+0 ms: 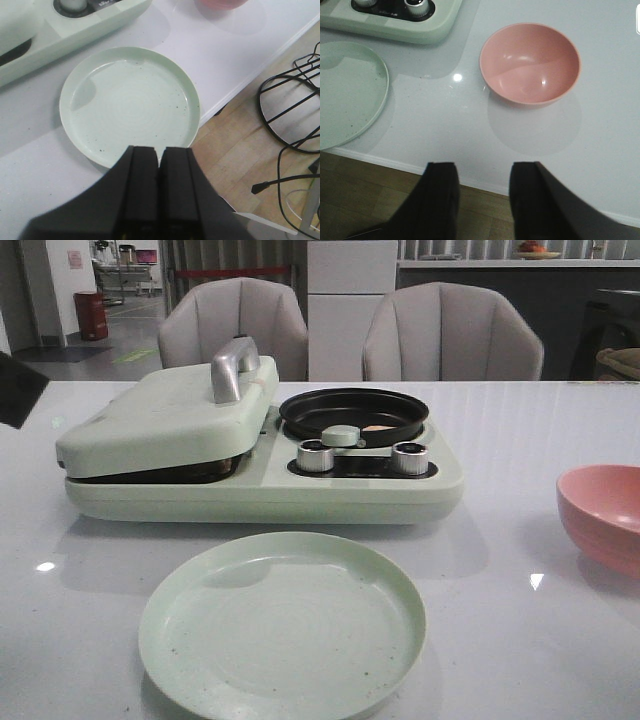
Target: Make breakfast with bread and shrimp
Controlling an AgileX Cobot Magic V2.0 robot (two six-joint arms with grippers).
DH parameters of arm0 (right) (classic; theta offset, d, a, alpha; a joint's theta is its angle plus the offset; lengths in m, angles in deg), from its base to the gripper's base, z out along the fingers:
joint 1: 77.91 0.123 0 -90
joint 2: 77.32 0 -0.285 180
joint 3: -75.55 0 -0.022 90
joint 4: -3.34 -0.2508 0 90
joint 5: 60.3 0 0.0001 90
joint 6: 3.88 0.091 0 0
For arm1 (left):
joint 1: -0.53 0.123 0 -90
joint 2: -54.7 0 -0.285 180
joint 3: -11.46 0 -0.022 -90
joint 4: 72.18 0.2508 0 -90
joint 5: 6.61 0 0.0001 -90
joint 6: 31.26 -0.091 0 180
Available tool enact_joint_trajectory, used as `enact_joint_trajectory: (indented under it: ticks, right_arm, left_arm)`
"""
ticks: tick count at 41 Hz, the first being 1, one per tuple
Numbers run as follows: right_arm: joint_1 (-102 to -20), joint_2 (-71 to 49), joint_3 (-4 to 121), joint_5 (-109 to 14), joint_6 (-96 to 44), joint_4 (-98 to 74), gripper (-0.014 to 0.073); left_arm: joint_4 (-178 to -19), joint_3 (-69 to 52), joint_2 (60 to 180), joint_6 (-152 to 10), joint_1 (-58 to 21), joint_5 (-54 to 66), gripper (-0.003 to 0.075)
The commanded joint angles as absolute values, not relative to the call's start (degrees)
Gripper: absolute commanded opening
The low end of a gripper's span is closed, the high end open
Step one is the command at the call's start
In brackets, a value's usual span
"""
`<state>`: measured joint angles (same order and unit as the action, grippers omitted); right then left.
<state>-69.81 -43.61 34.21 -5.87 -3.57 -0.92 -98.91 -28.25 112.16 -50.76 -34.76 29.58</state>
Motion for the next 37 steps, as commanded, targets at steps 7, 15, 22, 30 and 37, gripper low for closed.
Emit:
enact_joint_trajectory:
  ticks: [7, 15, 22, 30, 37]
  right_arm:
    - [-69.9, -43.6, 34.8, -10.3, -3.5, -0.3, 0.0038]
    - [-69.9, -43.6, 34.6, -9.8, -3.5, -0.3, 0.0043]
    - [-69.9, -43.6, 34.6, -9.8, -3.5, -0.3, 0.0043]
    - [-69.9, -43.6, 34.6, -9.8, -3.5, -0.3, 0.0043]
    - [-69.9, -43.6, 34.6, -9.8, -3.5, -0.3, 0.0043]
  left_arm:
    - [-100.6, -26.7, 111.5, -50.4, -35.3, 24.7, 0.0102]
    - [-100.7, -26.7, 111.5, -50.4, -35.3, 25.1, 0.0102]
    - [-100.7, -26.7, 111.5, -50.4, -35.3, 25.1, 0.0102]
    - [-99.4, -26.7, 109.0, -50.4, -34.5, 24.6, 0.0102]
    - [-94.0, -30.1, 99.4, -50.7, -23.8, 21.4, 0.0102]
